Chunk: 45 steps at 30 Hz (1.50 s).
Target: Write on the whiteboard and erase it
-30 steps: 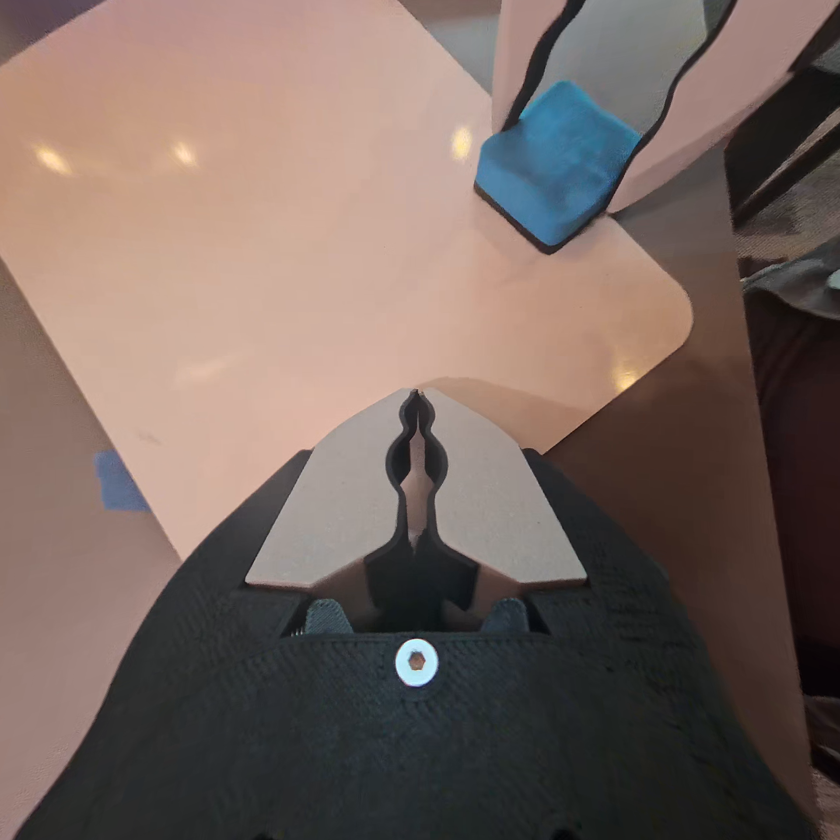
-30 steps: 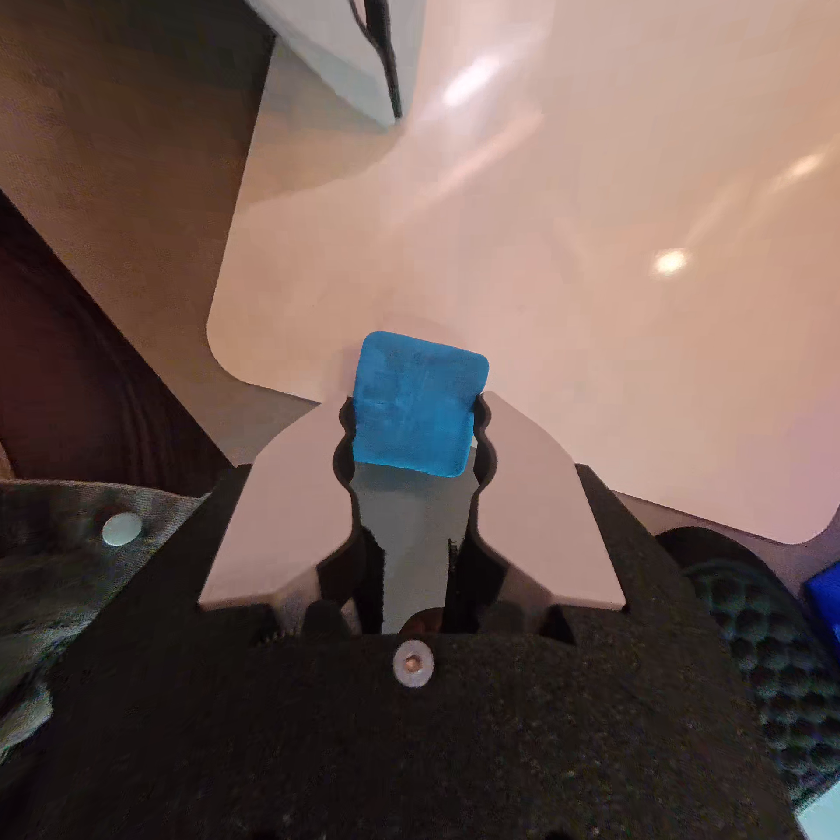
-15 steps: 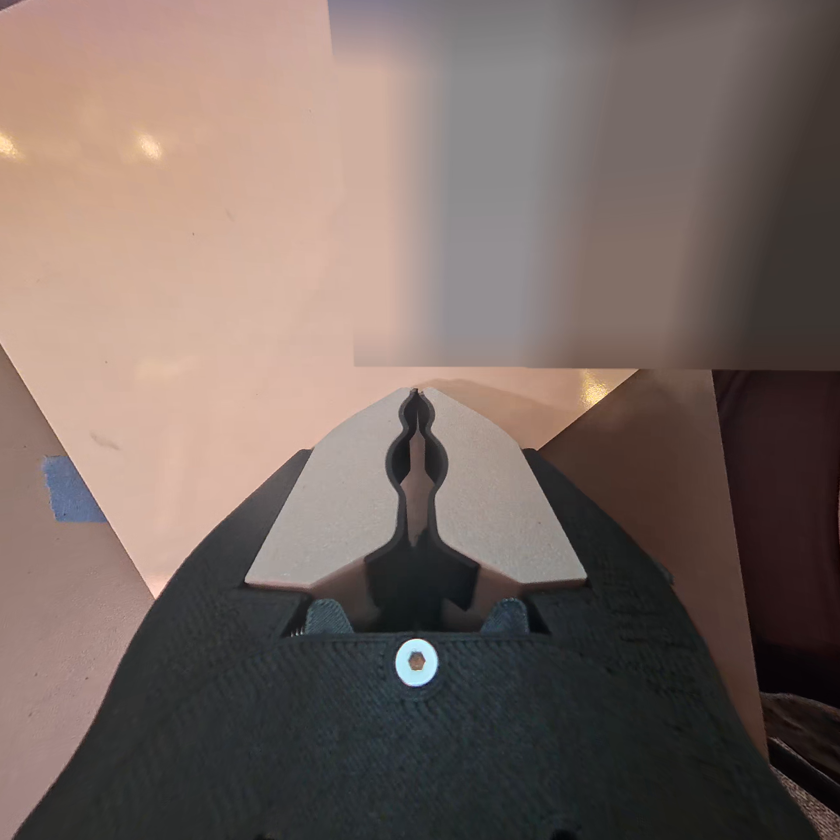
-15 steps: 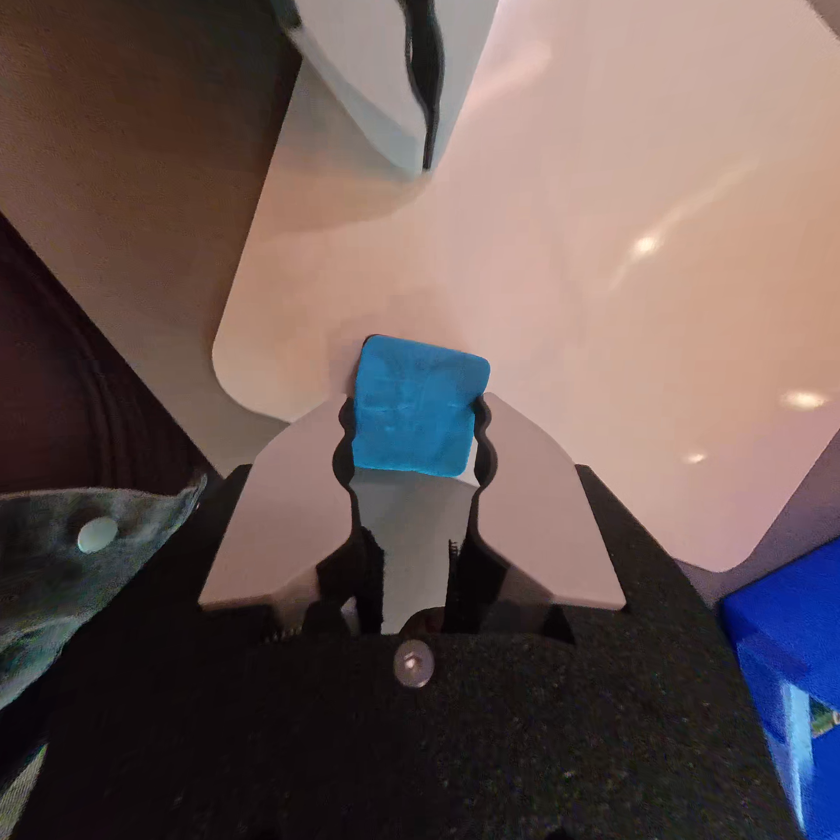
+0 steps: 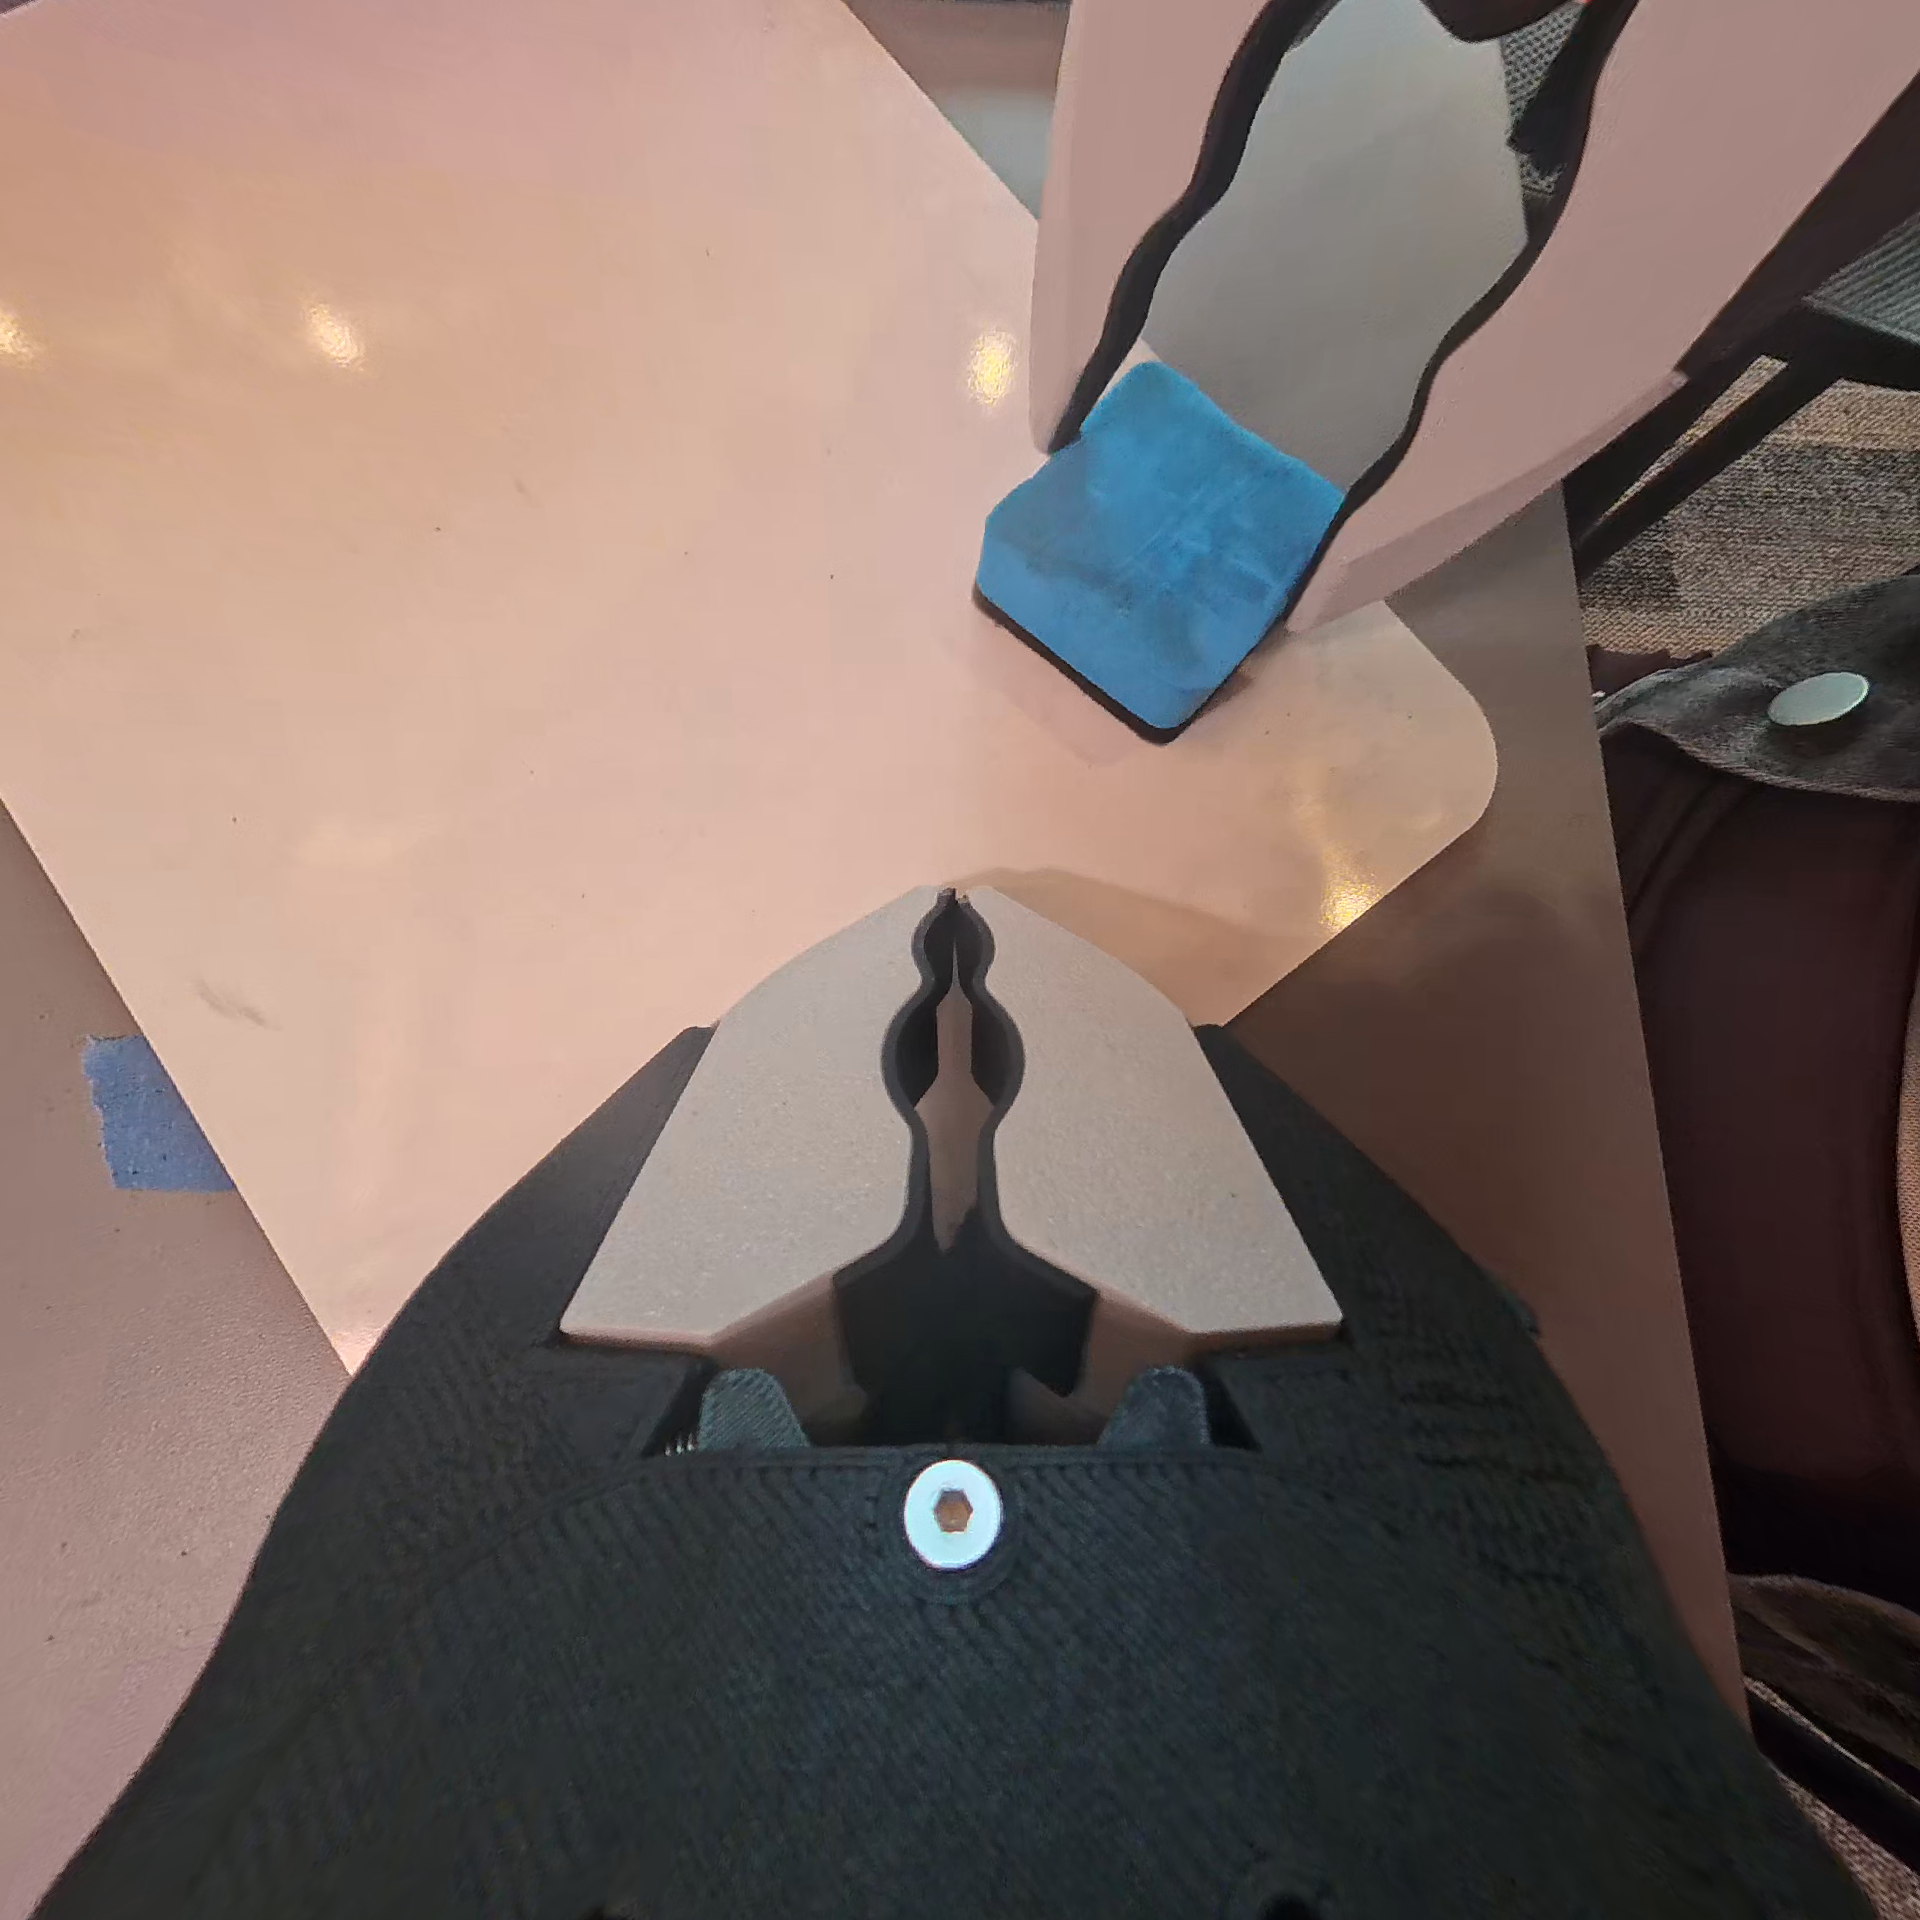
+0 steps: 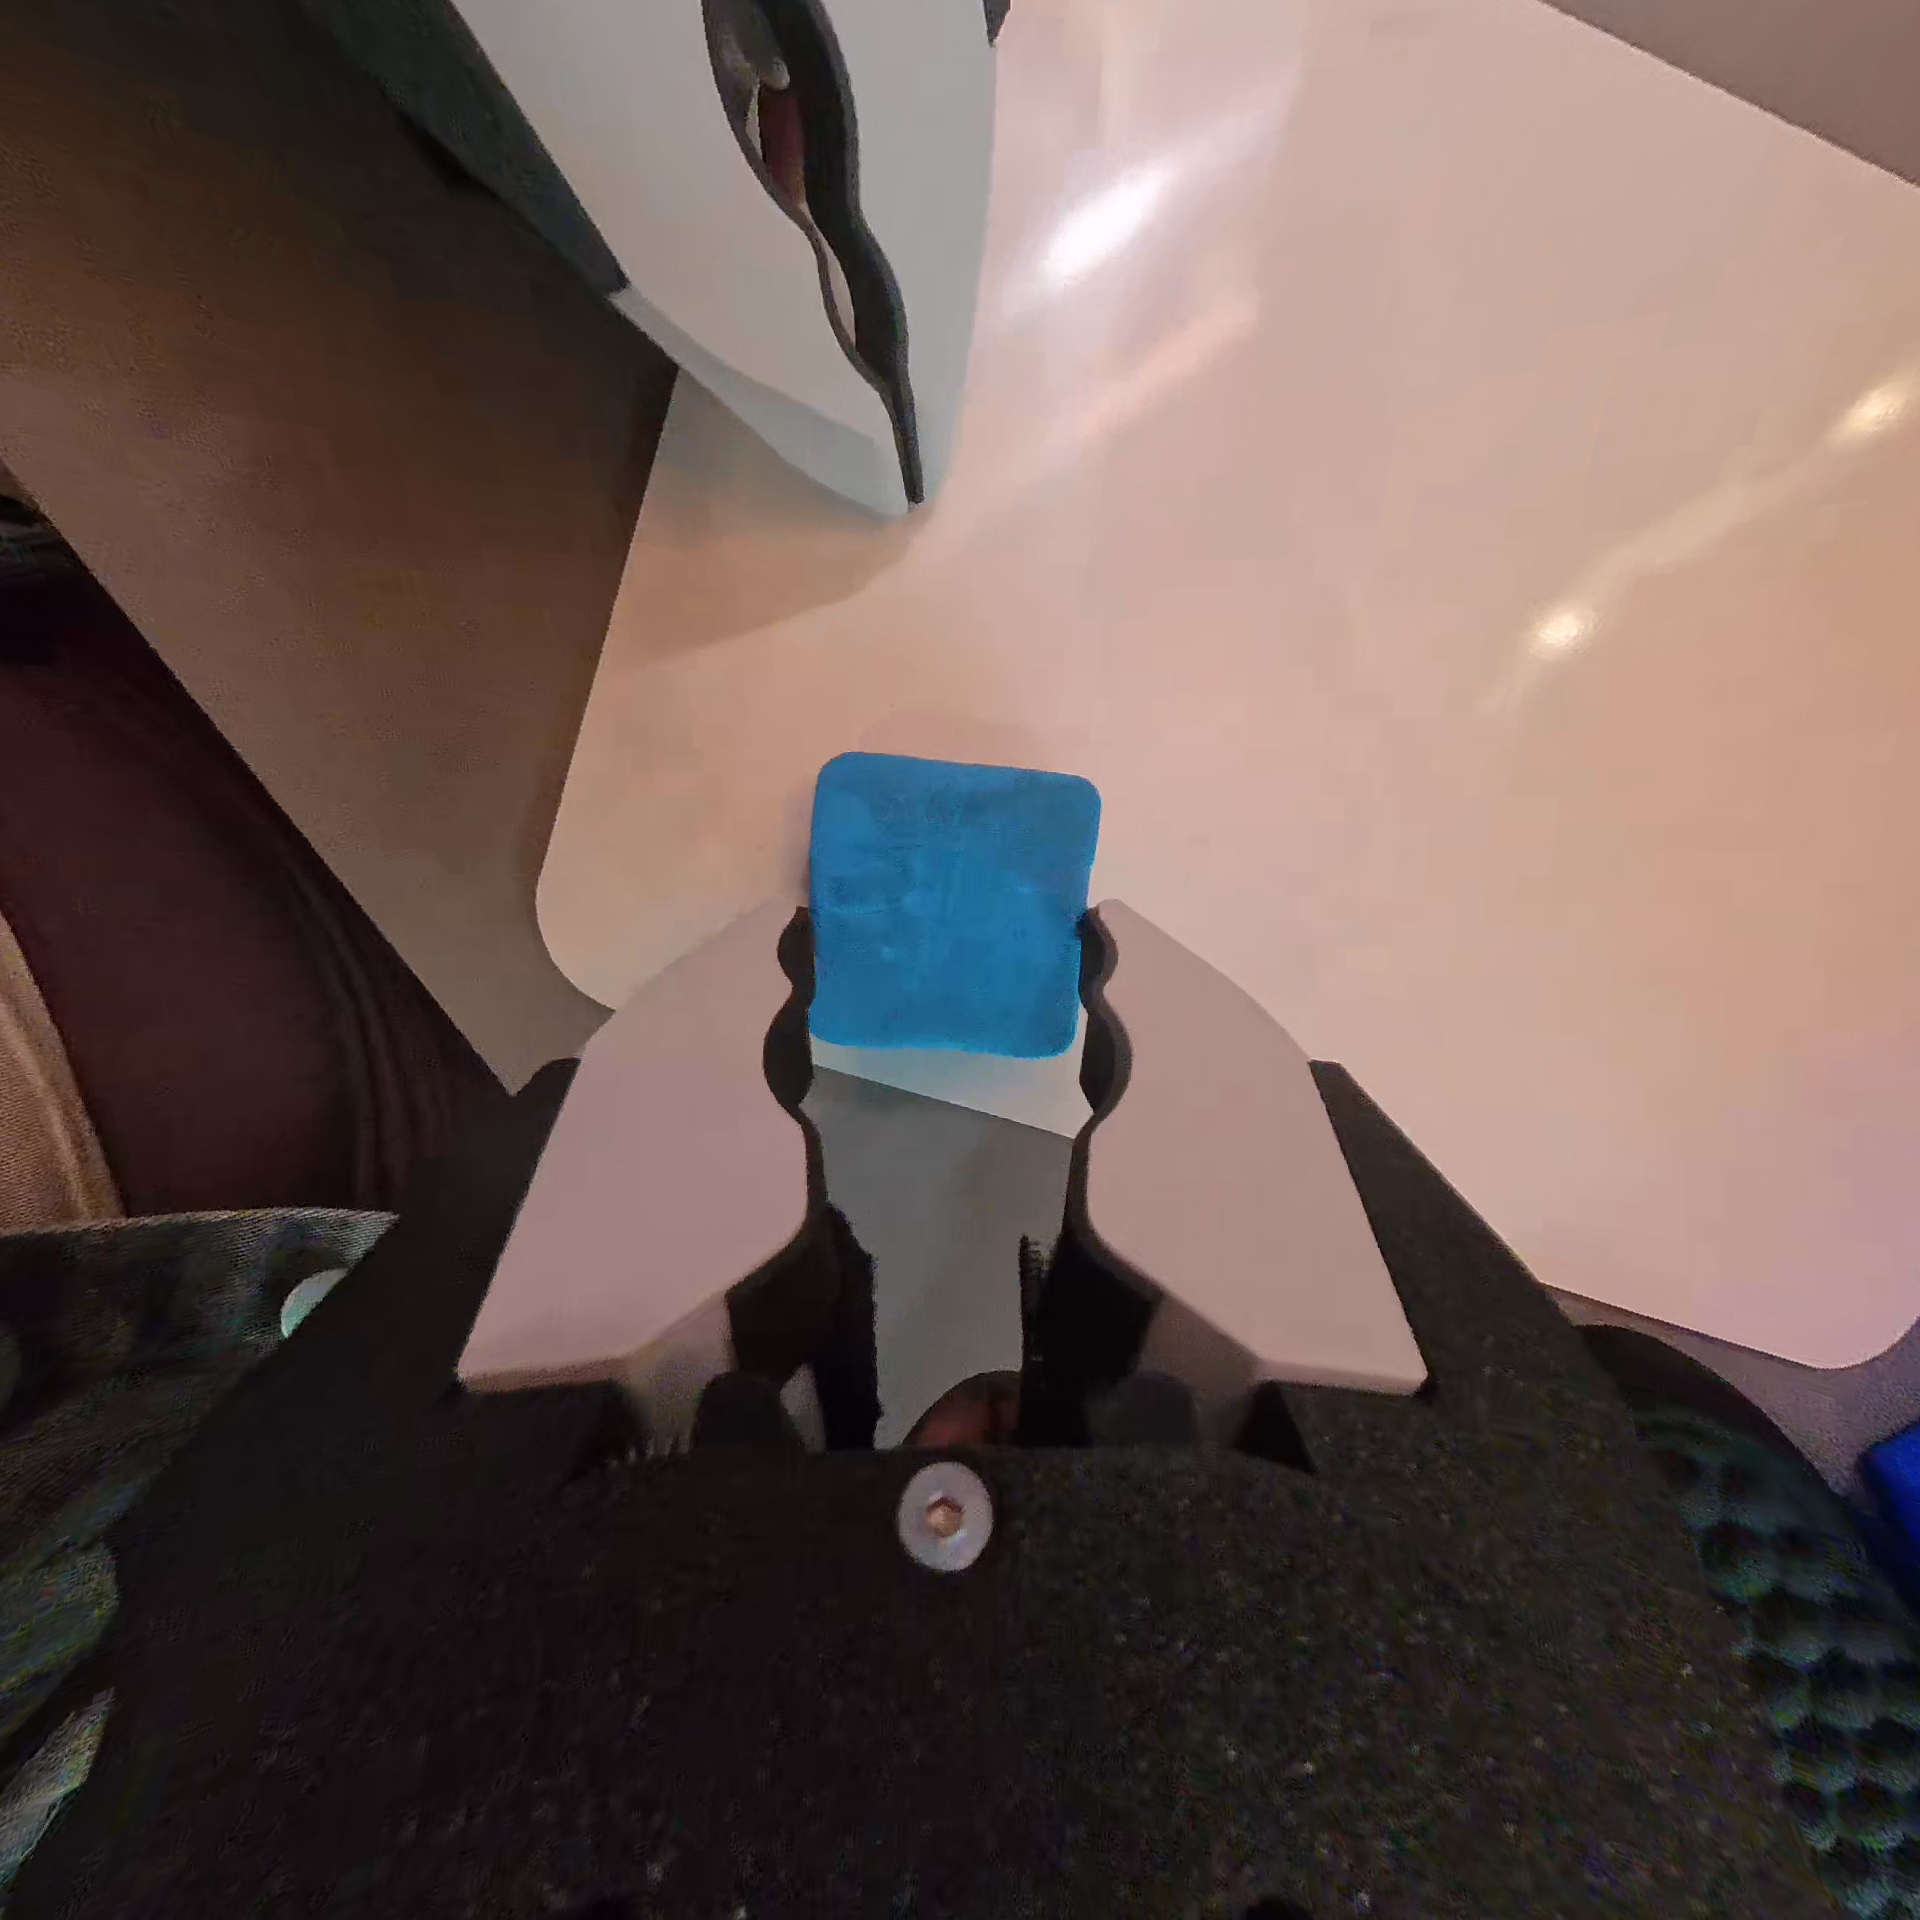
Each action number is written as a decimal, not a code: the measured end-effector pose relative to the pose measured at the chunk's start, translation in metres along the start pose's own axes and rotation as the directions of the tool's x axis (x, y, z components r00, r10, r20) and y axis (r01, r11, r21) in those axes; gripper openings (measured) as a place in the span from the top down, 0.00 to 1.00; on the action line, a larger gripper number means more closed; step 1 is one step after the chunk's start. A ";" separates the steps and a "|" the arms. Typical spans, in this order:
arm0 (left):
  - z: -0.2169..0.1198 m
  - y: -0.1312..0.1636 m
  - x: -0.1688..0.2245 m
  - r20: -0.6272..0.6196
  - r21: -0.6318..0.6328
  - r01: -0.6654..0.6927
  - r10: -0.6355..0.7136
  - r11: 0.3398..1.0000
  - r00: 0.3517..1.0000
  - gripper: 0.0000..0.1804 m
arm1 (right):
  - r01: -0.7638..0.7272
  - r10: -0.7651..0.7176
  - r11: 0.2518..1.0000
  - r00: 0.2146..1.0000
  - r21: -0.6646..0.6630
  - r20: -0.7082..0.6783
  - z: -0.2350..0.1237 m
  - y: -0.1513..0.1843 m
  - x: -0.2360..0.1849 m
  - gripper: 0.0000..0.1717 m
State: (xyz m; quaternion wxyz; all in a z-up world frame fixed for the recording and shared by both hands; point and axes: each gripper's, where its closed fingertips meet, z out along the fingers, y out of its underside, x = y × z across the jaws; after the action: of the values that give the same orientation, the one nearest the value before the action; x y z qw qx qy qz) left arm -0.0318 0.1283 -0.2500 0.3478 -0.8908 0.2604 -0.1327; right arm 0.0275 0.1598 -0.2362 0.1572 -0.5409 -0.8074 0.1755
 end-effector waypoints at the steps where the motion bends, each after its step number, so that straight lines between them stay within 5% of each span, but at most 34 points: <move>1: 0.000 0.000 0.000 0.002 0.000 -0.002 0.002 1.000 1.000 1.00 | 0.008 -0.008 1.000 1.000 0.001 -0.002 0.001 -0.001 0.000 0.71; 8: 0.000 0.000 0.000 0.004 0.002 -0.006 0.005 1.000 1.000 1.00 | 0.082 -0.082 0.996 0.997 0.032 -0.004 0.012 -0.023 -0.011 0.72; 11: 0.000 0.000 0.000 0.007 0.002 -0.010 0.010 1.000 1.000 1.00 | 0.207 -0.200 0.976 0.975 -0.071 0.097 0.001 -0.003 -0.040 0.72; 17: 0.000 0.000 0.000 0.007 0.004 -0.012 0.012 1.000 1.000 1.00 | 0.113 -0.111 0.992 0.993 -0.065 0.028 0.009 -0.010 0.009 0.72; 22: 0.000 0.000 0.000 0.006 0.007 -0.013 0.013 1.000 1.000 1.00 | 0.290 -0.280 0.955 0.950 -0.062 0.136 0.003 -0.008 -0.056 0.72; 26: 0.000 0.000 0.000 0.013 0.005 -0.019 0.018 1.000 1.000 1.00 | 0.164 -0.152 0.972 0.985 -0.171 0.080 -0.007 0.021 0.003 0.72; 29: 0.000 0.000 -0.001 0.013 0.006 -0.019 0.019 1.000 1.000 1.00 | 0.069 -0.069 0.992 0.998 -0.110 0.000 0.003 0.004 0.038 0.72; 32: 0.001 0.000 -0.001 0.010 0.011 -0.015 0.015 1.000 1.000 1.00 | 0.198 -0.196 0.980 0.979 -0.034 0.063 0.011 -0.020 -0.017 0.72; 35: 0.000 0.000 -0.001 0.011 0.008 -0.020 0.020 1.000 1.000 1.00 | 0.282 -0.273 0.958 0.953 -0.049 0.134 0.000 -0.005 -0.051 0.72; 40: 0.000 0.000 0.000 0.014 0.003 -0.031 0.031 1.000 0.999 1.00 | 0.073 -0.072 0.989 0.997 -0.125 0.013 -0.006 0.021 0.029 0.72; 45: 0.000 0.000 0.000 0.004 0.010 -0.023 0.023 1.000 1.000 1.00 | 0.313 -0.313 0.936 0.949 -0.163 0.028 -0.002 0.011 -0.022 0.72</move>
State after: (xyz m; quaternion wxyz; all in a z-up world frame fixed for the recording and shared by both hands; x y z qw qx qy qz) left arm -0.0316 0.1277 -0.2503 0.3544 -0.8863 0.2692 -0.1282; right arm 0.0455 0.1432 -0.2405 0.1372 -0.4165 -0.8950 0.0812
